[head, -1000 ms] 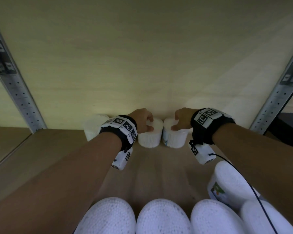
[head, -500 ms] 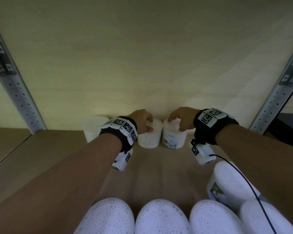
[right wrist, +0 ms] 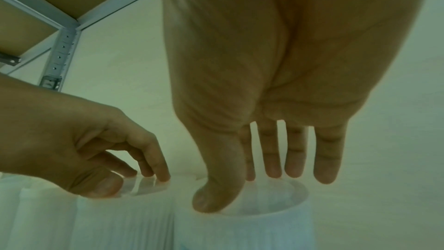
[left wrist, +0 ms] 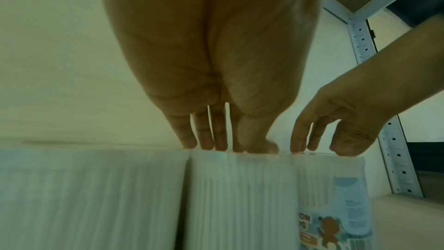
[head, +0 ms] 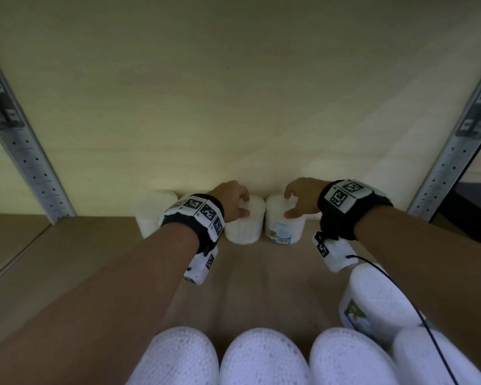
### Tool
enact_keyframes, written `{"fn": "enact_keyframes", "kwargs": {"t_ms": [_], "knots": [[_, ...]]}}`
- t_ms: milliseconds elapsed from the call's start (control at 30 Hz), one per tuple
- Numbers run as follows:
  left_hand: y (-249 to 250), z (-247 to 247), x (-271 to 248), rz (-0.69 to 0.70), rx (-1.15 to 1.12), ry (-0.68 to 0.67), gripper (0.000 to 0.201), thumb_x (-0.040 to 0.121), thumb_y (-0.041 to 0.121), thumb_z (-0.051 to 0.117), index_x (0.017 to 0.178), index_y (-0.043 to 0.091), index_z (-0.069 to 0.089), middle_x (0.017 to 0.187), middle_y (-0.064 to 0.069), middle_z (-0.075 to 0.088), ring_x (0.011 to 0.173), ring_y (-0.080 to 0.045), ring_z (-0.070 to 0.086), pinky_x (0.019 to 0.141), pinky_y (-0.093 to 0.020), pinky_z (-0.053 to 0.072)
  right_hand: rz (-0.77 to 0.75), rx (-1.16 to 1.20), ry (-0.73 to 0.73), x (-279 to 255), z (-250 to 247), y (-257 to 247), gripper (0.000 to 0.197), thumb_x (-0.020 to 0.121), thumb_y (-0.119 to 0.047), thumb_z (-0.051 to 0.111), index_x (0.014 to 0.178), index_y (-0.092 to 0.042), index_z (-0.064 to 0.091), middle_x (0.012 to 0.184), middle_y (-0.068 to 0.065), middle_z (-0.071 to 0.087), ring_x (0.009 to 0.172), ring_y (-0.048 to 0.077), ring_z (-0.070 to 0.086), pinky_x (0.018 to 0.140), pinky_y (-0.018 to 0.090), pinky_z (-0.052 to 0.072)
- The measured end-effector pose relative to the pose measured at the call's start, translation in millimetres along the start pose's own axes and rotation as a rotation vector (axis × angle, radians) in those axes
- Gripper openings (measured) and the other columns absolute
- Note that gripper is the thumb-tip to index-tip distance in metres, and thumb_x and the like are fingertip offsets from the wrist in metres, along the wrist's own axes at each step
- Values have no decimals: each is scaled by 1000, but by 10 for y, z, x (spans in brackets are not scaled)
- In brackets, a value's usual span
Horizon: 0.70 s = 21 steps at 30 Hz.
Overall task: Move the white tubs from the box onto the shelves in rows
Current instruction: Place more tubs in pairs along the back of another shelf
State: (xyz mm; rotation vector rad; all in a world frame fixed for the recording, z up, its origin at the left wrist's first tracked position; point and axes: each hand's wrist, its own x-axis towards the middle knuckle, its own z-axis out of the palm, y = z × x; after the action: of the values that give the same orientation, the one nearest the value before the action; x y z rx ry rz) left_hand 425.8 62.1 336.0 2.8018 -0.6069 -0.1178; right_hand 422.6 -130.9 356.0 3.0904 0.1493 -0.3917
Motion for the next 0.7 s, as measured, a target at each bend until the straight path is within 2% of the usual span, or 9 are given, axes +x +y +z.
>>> {"fn": "enact_keyframes", "kwargs": {"t_ms": [133, 200, 267, 333, 400, 500, 567, 700], "knots": [[4, 1, -16, -5, -13, 2, 45, 89, 27, 63, 129, 9, 54, 134, -12, 47, 122, -27, 49, 99, -32, 40, -46, -4, -23, -3, -27, 23, 58, 88, -21, 65, 141, -16, 44, 150, 7, 36, 135, 26, 40, 111, 37, 37], [5, 7, -25, -12, -29, 8, 44, 89, 26, 63, 129, 9, 54, 134, -11, 48, 122, -27, 50, 98, -31, 39, -73, 42, -32, 0, -29, 36, 57, 87, -5, 61, 140, -17, 46, 153, 6, 32, 137, 27, 37, 109, 38, 39], [3, 9, -27, -17, -37, 10, 44, 89, 26, 64, 129, 10, 55, 134, -11, 48, 122, -27, 50, 98, -31, 40, -89, 94, -24, 11, -22, 45, 58, 85, 1, 58, 138, -18, 48, 152, 6, 33, 135, 28, 39, 105, 39, 43], [4, 8, -29, -23, -42, 7, 44, 89, 26, 64, 129, 10, 55, 135, -11, 47, 123, -27, 49, 99, -31, 40, -69, 118, 11, 16, -19, 46, 56, 83, -6, 63, 135, -19, 50, 148, 6, 38, 130, 29, 44, 102, 39, 46], [9, 6, -29, -24, -42, 7, 44, 89, 26, 63, 130, 10, 54, 136, -11, 46, 124, -26, 48, 99, -30, 39, -29, 110, 61, 6, -22, 33, 53, 84, -22, 69, 133, -18, 51, 141, 7, 43, 124, 29, 49, 99, 37, 47], [21, 6, -33, -25, -41, 8, 45, 90, 26, 63, 130, 10, 54, 137, -11, 45, 125, -26, 48, 100, -30, 38, 0, 81, 69, 2, -10, 19, 59, 86, -43, 64, 133, -12, 50, 136, 9, 48, 121, 27, 51, 97, 34, 44], [24, 10, -36, -29, -40, 8, 45, 90, 26, 63, 130, 10, 53, 137, -11, 44, 125, -27, 47, 100, -31, 38, 16, 65, 41, 8, 12, 6, 63, 86, -49, 61, 135, -11, 47, 138, 9, 48, 122, 26, 50, 97, 32, 42], [26, 14, -38, -35, -41, 7, 44, 90, 26, 62, 130, 10, 53, 137, -11, 44, 125, -27, 47, 101, -31, 38, 25, 53, 37, 20, 24, -14, 65, 87, -47, 62, 137, -11, 44, 141, 8, 46, 125, 26, 48, 100, 33, 41]]}}
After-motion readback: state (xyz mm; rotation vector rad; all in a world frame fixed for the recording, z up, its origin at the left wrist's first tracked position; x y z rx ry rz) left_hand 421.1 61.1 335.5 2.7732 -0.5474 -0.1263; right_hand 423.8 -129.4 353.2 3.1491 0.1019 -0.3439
